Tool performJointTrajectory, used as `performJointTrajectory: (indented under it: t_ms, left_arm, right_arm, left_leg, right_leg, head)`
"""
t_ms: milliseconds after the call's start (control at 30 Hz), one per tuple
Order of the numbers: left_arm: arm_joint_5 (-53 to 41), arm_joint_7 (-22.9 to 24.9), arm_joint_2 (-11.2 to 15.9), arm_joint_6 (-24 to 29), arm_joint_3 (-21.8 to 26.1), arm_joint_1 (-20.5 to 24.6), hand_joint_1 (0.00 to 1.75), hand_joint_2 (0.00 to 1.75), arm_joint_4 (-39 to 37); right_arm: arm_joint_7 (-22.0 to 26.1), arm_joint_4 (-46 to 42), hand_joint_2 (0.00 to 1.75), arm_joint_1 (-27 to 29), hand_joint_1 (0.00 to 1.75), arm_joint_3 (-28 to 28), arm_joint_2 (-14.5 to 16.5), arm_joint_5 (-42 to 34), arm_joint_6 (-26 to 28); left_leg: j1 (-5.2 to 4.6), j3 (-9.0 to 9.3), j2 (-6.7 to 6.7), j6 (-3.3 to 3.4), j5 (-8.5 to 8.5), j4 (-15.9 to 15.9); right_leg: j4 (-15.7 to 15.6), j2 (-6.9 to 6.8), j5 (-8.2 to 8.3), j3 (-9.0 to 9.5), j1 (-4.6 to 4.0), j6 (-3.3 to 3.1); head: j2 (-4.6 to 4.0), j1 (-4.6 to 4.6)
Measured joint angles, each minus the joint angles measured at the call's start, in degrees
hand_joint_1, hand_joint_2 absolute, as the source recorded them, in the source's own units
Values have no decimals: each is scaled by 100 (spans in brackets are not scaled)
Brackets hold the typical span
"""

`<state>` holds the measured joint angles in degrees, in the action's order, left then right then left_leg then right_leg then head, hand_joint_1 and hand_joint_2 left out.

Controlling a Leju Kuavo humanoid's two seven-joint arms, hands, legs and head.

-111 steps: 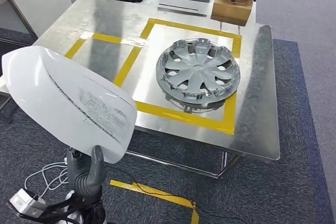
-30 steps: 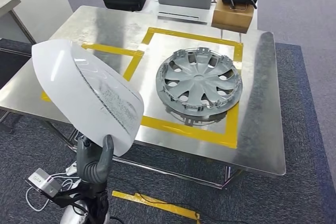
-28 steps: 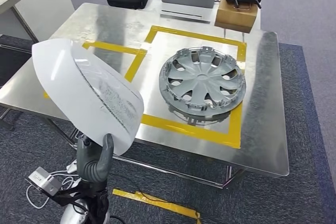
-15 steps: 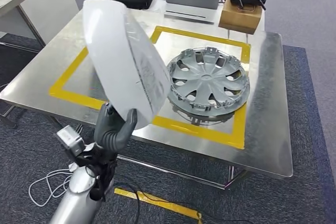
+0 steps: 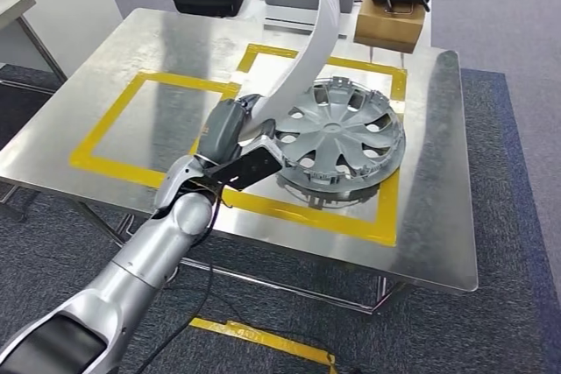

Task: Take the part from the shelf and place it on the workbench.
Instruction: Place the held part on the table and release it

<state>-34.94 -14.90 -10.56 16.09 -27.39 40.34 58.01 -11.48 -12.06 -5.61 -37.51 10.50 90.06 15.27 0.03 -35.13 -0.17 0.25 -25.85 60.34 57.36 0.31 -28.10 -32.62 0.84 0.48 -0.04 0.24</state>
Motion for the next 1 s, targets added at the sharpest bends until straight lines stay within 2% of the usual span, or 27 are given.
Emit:
performJointTrajectory:
  t_ms: [100,167,200,267,300,333,367,400,433,467,500,533,600,667,700,800,833,867,900,933,1000]
  left_arm:
    - [-715,357,-20,395,-90,295,175,175,-394]
    - [-1468,780,-33,786,-173,505,175,175,-685]
    - [-1846,1011,-41,968,-217,620,175,175,-835]
    - [-2568,1479,-43,1200,-331,825,175,175,-1152]
    - [-2907,1712,-37,1244,-394,905,175,175,-1313]
    - [-3237,1945,-27,1250,-454,975,175,175,-1477]
    - [-3521,2147,-15,1227,-500,1040,175,175,-1635]
    - [-3736,2302,-1,1195,-530,1108,175,175,-1783]
    - [-3895,2413,14,1154,-546,1183,175,175,-1922]
    - [-4016,2495,32,1104,-561,1263,175,175,-2050]
    - [-4122,2565,55,1040,-578,1341,175,175,-2171]
    - [-4238,2637,88,954,-599,1405,175,175,-2285]
    - [-4470,2759,178,781,-643,1476,175,175,-2505]
    - [-4608,2822,283,673,-665,1500,175,175,-2693]
    - [-4638,2847,338,629,-668,1515,175,175,-2782]
    - [-4645,2897,503,440,-638,1509,175,175,-3032]
    - [-4623,2895,553,370,-611,1475,175,175,-3100]
    - [-4595,2887,602,308,-571,1436,175,175,-3160]
    - [-4565,2880,643,259,-523,1400,175,175,-3212]
    - [-4538,2873,688,223,-463,1373,175,175,-3259]
    - [-4497,2871,750,195,-352,1347,175,175,-3336]
  right_arm:
    - [-5,-1,175,-32,0,56,-1,-5,-23]
    - [-12,-2,175,-58,0,77,-2,-16,-26]
    - [-16,-2,175,-73,0,84,-2,-27,-26]
    - [-26,-2,175,-95,0,90,-4,-47,-27]
    - [-33,-2,175,-98,0,91,-5,-57,-27]
    - [-40,-2,175,-97,0,93,-6,-67,-26]
    - [-44,-2,175,-95,0,95,-8,-79,-23]
    - [-47,-2,175,-94,0,96,-11,-92,-19]
    - [-48,-2,175,-94,0,97,-15,-101,-16]
    - [-48,-2,175,-96,0,100,-18,-107,-14]
    - [-46,-2,175,-100,0,104,-20,-109,-14]
    - [-45,-2,175,-100,0,108,-20,-112,-14]
    - [-42,-2,175,-85,0,114,-20,-123,-15]
    - [-39,-2,175,-62,0,114,-20,-135,-12]
    - [-36,-2,175,-58,0,114,-20,-143,-10]
    - [-26,-2,175,-47,0,113,-21,-180,-5]
    - [-19,-2,175,-39,0,113,-21,-192,0]
    - [-6,-2,175,-31,0,112,-22,-203,7]
    - [10,-2,175,-25,0,111,-22,-213,16]
    - [28,-2,175,-21,0,110,-21,-221,27]
    - [52,-2,175,-16,0,110,-21,-234,48]
  left_leg:
    - [-7,27,-8,71,-40,-186]
    - [26,52,-7,123,-14,-237]
    - [41,66,-3,150,-2,-259]
    - [39,67,0,177,-1,-260]
    - [36,70,0,183,-2,-259]
    - [35,74,-2,184,-6,-256]
    - [34,82,-5,182,-12,-253]
    - [35,93,-8,175,-21,-248]
    - [34,101,-10,160,-34,-242]
    - [20,97,-15,138,-51,-227]
    - [6,86,-18,112,-59,-216]
    - [-8,75,-20,85,-62,-209]
    - [-16,70,-16,31,-65,-208]
    - [-5,35,-7,-32,-167,-90]
    - [-1,-53,-5,-64,-296,116]
    - [7,-565,-2,-113,-780,1203]
    - [8,-670,-2,-113,-809,1409]
    - [9,-668,-2,-103,-717,1384]
    - [9,-554,-2,-85,-524,1119]
    - [6,-371,-1,-56,-290,707]
    - [-14,-54,0,-1,-21,7]
  right_leg:
    - [-6,-5,12,-69,-10,88]
    - [138,-13,-104,-157,-13,140]
    - [377,-14,-233,-279,-13,161]
    - [1131,-15,-536,-664,-10,192]
    - [1453,-15,-615,-843,-8,203]
    - [1610,-15,-596,-952,-8,210]
    - [1533,-16,-462,-953,-8,211]
    - [1243,-17,-245,-847,-5,207]
    - [844,-20,-25,-685,-1,201]
    - [467,-22,127,-501,-1,190]
    - [208,-21,197,-369,-1,168]
    - [83,-17,197,-298,-5,144]
    - [51,0,173,-267,-6,75]
    - [35,9,182,-253,11,10]
    - [27,7,187,-244,22,-21]
    - [29,3,178,-239,20,-64]
    - [29,3,175,-235,19,-67]
    - [30,7,173,-228,17,-68]
    - [31,11,170,-218,15,-67]
    - [31,15,166,-209,11,-63]
    - [38,16,158,-217,-11,-37]
  head:
    - [0,-3]
    - [0,7]
    - [0,15]
    - [0,26]
    - [0,25]
    - [0,27]
    - [0,29]
    - [0,28]
    - [0,31]
    - [0,32]
    - [0,31]
    - [0,29]
    - [0,26]
    - [0,15]
    - [0,8]
    - [0,-5]
    - [0,-7]
    - [0,-7]
    - [0,-7]
    - [0,-8]
    - [0,-3]
